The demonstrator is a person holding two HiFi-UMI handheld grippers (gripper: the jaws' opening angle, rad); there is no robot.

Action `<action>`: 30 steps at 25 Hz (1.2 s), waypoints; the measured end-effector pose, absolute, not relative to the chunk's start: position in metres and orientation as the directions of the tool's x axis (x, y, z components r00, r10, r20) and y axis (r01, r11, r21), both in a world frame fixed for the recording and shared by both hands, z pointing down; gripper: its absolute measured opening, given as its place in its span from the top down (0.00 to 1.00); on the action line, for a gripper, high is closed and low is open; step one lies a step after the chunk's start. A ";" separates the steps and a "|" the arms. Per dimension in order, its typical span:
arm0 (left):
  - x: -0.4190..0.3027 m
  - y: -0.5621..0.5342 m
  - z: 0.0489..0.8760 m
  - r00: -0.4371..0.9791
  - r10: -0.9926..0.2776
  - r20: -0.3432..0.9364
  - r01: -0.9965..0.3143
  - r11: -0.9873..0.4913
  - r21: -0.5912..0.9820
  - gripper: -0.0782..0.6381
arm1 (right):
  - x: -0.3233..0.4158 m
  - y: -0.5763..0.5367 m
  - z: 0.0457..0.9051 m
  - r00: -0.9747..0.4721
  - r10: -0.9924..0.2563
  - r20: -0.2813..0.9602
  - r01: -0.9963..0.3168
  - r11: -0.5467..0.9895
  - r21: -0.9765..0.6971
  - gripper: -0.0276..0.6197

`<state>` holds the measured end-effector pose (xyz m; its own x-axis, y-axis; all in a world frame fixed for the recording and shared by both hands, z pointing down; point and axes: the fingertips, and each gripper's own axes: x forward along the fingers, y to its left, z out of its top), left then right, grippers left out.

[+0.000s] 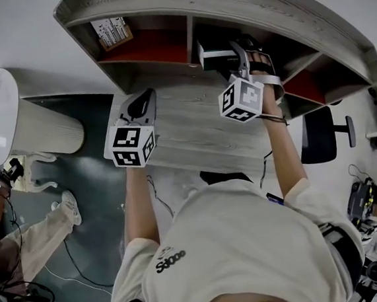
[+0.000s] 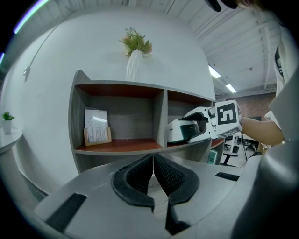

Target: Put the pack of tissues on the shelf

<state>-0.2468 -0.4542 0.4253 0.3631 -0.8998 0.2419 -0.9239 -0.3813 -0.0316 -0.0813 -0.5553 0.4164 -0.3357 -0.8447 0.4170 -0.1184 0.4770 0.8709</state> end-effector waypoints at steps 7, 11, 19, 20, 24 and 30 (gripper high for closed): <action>-0.231 -0.460 0.423 0.410 -0.886 0.214 -0.911 -0.411 0.041 0.86 | -0.080 -0.546 0.422 -0.437 -0.768 0.467 -0.206 0.591 0.780 0.43; -0.230 -0.465 0.422 0.416 -0.885 0.209 -0.909 -0.414 0.055 0.86 | -0.082 -0.554 0.416 -0.450 -0.782 0.431 -0.254 0.575 0.778 0.50; -0.231 -0.466 0.429 0.410 -0.883 0.227 -0.912 -0.406 0.065 0.86 | -0.087 -0.578 0.408 -0.417 -0.822 0.388 -0.346 0.538 0.768 0.56; -0.232 -0.466 0.430 0.407 -0.885 0.228 -0.913 -0.403 0.065 0.86 | -0.088 -0.582 0.408 -0.409 -0.829 0.381 -0.355 0.529 0.771 0.57; -0.239 -0.467 0.431 0.389 -0.891 0.235 -0.921 -0.386 0.057 0.86 | -0.091 -0.593 0.406 -0.375 -0.850 0.371 -0.386 0.507 0.771 0.58; -0.251 -0.457 0.434 0.357 -0.900 0.251 -0.933 -0.358 0.040 0.86 | -0.096 -0.605 0.405 -0.318 -0.875 0.364 -0.401 0.472 0.785 0.60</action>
<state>-0.2508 -0.4573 0.4338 0.3565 -0.9000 0.2508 -0.9328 -0.3582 0.0403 -0.0963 -0.6048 0.4051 -0.3182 -0.8754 0.3638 -0.4007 0.4720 0.7853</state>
